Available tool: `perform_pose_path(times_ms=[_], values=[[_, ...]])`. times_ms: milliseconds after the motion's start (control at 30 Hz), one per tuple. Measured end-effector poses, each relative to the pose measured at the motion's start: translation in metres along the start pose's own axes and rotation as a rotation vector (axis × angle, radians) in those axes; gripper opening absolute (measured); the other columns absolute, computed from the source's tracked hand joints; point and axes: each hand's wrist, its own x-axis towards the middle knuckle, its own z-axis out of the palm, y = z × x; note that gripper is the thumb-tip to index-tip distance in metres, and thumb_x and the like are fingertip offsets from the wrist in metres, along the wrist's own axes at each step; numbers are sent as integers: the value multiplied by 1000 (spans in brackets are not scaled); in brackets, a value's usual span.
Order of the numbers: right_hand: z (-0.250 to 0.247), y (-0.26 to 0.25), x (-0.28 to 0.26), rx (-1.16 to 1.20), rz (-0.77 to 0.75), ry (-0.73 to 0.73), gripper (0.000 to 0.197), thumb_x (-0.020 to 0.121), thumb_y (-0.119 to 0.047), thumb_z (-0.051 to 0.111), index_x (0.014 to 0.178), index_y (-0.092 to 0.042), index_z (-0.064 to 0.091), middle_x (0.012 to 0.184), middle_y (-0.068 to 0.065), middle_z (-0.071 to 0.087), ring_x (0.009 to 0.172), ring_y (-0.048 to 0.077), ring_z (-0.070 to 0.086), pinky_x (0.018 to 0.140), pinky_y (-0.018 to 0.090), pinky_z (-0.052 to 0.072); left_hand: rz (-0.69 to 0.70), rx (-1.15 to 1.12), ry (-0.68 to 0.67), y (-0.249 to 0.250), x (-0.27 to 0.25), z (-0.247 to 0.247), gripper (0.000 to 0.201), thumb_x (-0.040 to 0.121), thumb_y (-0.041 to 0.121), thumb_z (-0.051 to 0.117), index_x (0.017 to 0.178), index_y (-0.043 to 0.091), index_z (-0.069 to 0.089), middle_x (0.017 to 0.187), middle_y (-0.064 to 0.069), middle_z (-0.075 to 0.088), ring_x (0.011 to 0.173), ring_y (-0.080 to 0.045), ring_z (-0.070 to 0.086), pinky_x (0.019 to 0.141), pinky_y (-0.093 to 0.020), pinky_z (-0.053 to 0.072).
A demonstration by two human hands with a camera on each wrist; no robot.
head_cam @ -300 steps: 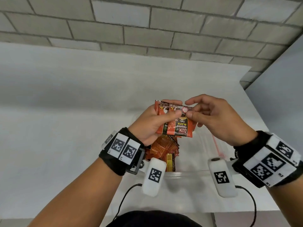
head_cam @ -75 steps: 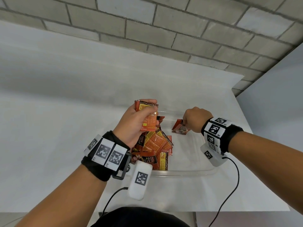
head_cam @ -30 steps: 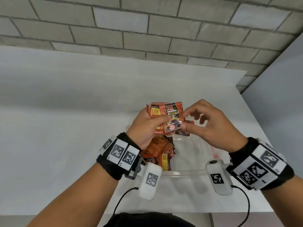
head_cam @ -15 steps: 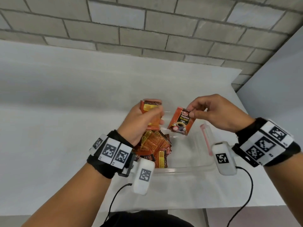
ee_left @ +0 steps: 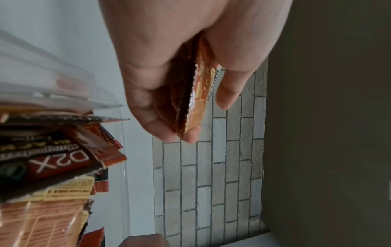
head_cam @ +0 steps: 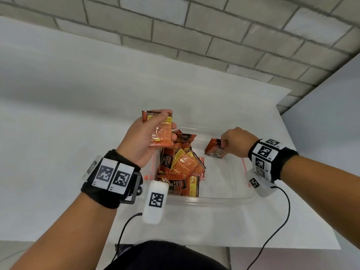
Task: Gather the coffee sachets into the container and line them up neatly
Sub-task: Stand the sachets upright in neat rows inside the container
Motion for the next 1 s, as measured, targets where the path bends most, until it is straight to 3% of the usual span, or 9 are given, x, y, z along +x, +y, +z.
perform_pose_path(times_ms=[233, 567, 633, 733, 933, 1000], values=[[-5, -7, 1, -114, 33, 0, 6, 87, -16, 61, 85, -22, 59, 92, 3, 47, 81, 23, 51, 60, 25, 33, -2, 3, 33, 1, 1, -4, 18, 91, 22, 54, 105, 14, 63, 77, -7, 68, 60, -19, 65, 55, -27, 54], [-5, -10, 0, -185, 24, 32, 9, 89, -16, 56, 84, -22, 52, 90, 2, 45, 77, 22, 46, 48, 22, 23, -26, 42, 46, -1, 2, -2, 17, 93, 20, 54, 105, 15, 64, 78, -6, 69, 60, -18, 66, 55, -26, 54], [-6, -9, -1, -176, 23, 36, 3, 89, -18, 58, 89, -21, 58, 91, 2, 46, 77, 22, 47, 49, 22, 24, -19, 39, 35, 0, 2, -2, 17, 93, 19, 54, 106, 14, 63, 77, -6, 69, 60, -19, 65, 56, -27, 53], [-5, -7, -1, -145, 29, 56, 12, 88, -21, 62, 99, -18, 63, 91, 1, 48, 77, 21, 47, 58, 24, 32, -6, 21, 24, 2, 4, -3, 17, 94, 18, 52, 107, 12, 62, 77, -6, 69, 61, -19, 65, 56, -28, 54], [-12, 10, -6, 38, 57, 129, 14, 84, -22, 66, 98, -20, 64, 98, 1, 65, 82, 19, 58, 67, 29, 48, -67, -88, -22, -1, 6, 0, 30, 94, 7, 35, 118, 1, 53, 83, -14, 67, 65, -25, 66, 57, -29, 54], [-17, 13, -13, 121, 54, 158, 12, 85, -22, 67, 97, -19, 65, 95, 0, 67, 79, 16, 58, 65, 27, 45, -88, -55, -31, -3, 5, 6, 28, 93, 4, 34, 115, -1, 52, 88, -16, 66, 71, -26, 67, 61, -32, 55]])
